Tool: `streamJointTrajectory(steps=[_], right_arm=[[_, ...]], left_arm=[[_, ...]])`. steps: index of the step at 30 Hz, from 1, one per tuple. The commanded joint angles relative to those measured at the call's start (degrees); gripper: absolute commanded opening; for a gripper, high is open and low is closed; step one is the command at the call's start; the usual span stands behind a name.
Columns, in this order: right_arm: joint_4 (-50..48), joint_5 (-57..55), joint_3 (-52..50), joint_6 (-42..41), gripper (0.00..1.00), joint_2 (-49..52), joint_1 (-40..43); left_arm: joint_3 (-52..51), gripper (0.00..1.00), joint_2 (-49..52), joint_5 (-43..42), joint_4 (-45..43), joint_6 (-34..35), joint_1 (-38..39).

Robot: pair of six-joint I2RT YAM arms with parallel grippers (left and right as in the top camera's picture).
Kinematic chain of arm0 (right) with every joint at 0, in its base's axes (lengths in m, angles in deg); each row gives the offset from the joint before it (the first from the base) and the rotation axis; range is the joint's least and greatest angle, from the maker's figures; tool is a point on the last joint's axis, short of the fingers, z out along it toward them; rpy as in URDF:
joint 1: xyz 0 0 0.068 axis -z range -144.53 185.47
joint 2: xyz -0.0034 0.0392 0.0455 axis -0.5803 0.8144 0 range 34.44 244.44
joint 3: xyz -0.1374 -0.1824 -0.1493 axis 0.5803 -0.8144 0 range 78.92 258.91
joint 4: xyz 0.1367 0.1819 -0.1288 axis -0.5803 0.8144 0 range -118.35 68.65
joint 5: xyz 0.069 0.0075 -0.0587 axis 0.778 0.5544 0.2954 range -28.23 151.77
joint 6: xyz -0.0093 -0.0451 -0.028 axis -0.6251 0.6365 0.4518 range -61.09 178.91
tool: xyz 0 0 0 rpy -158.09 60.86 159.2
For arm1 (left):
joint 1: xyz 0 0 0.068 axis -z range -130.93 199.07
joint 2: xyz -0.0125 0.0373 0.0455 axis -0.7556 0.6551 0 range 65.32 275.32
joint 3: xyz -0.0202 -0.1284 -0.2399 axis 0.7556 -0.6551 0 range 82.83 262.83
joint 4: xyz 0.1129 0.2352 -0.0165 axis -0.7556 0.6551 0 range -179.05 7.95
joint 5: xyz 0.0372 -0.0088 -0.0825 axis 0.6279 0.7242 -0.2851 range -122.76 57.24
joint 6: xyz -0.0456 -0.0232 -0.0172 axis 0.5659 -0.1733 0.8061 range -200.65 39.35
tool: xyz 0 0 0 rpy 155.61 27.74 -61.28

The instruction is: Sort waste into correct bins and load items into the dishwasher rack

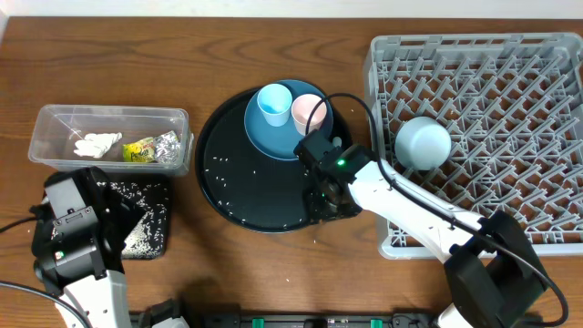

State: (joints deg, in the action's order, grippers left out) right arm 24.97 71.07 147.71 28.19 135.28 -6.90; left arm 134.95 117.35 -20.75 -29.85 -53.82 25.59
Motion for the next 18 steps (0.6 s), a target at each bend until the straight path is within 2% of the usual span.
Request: streamJointTrajectory(steps=[1,5,6,8,9,11,12,13,15,18], right_arm=[[0.1,0.2,-0.2,-0.1,0.43,-0.9,-0.5],[0.3,0.2,-0.2,-0.1,0.42,-0.9,-0.5],[0.3,0.1,-0.2,-0.1,0.36,-0.9,-0.5],[0.5,-0.1,-0.2,-0.1,0.29,-0.9,-0.4],[0.5,0.0,-0.2,-0.1,0.29,-0.9,-0.3],[0.2,-0.1,-0.2,-0.1,0.29,-0.9,-0.3],[0.0,0.0,-0.2,-0.1,0.29,-0.9,-0.3],[-0.3,-0.1,-0.2,-0.1,0.29,-0.9,-0.2],[-0.6,0.0,0.1,0.8,0.31,-0.9,0.2],[0.3,0.3,1.8,3.6,0.33,-1.9,1.7]], left_arm=[[0.7,0.98,0.0,0.7,-0.8,0.1,-0.2],[0.7,0.98,0.0,-0.7,-5.2,0.4,-0.2],[0.7,0.98,0.0,-5.0,-6.0,1.9,-0.2],[0.6,0.98,0.0,-16.3,-5.4,3.3,-0.2],[0.6,0.98,0.2,-24.7,-6.8,2.3,-0.2],[0.5,0.99,0.6,-35.0,-9.1,-3.3,-0.2],[0.5,0.89,0.9,-40.3,-10.6,-5.3,-0.1],[0.4,0.85,1.4,-44.9,-12.2,-5.9,0.3],[0.2,0.84,2.7,-51.5,-15.1,-5.8,2.0],[0.1,0.82,5.6,-53.1,-17.1,-5.9,7.0]])
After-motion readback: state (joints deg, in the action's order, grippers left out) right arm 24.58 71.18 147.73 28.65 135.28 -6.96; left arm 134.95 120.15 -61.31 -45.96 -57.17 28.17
